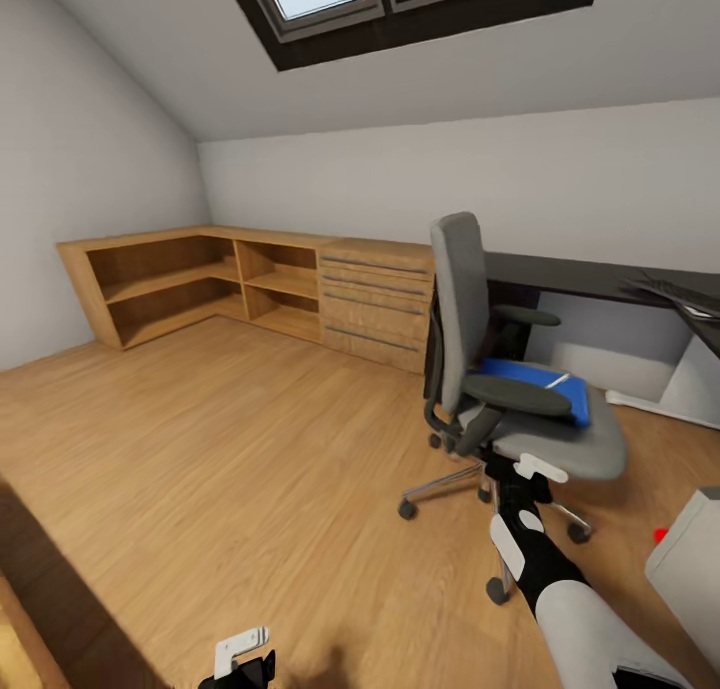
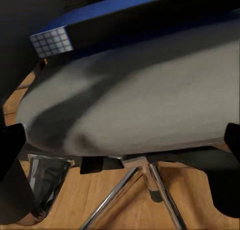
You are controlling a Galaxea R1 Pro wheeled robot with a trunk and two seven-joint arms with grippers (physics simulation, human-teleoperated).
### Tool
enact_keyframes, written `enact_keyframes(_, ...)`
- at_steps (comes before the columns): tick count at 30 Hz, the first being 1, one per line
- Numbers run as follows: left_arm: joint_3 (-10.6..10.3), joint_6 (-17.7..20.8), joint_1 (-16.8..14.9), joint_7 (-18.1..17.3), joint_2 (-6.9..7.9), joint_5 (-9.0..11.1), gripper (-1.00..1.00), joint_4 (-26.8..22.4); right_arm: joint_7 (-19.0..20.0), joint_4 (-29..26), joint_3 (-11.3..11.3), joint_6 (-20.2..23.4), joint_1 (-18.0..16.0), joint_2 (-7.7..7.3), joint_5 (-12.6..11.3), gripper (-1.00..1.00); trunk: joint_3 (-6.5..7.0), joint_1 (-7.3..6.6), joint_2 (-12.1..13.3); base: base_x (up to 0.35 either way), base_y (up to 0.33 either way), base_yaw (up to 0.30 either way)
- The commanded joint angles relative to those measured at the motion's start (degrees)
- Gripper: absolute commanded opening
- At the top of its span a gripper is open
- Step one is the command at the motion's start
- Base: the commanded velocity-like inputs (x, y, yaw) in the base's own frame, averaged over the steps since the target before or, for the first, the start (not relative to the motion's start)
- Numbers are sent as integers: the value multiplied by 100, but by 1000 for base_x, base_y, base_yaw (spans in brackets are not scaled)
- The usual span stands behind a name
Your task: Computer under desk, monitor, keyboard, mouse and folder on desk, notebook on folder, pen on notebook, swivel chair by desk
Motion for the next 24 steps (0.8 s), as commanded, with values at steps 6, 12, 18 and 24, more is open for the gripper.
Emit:
enact_keyframes(6,11,-16,-4,3,-4,31,100,4,21,0,-4,-25,-2,3,-42,100,-5,-1,-2,0,0,247)
enact_keyframes(12,11,-16,-4,3,-4,31,100,4,21,-6,-4,-25,-2,-5,-42,100,-5,-1,-2,0,0,142)
enact_keyframes(18,11,-16,-4,3,-4,31,100,4,21,-5,-4,-25,-2,-6,-42,100,-5,-1,-2,0,0,8)
enact_keyframes(24,11,-16,-4,3,-4,31,100,4,23,-1,-4,-25,-2,-6,-42,100,11,-1,-2,0,0,-125)
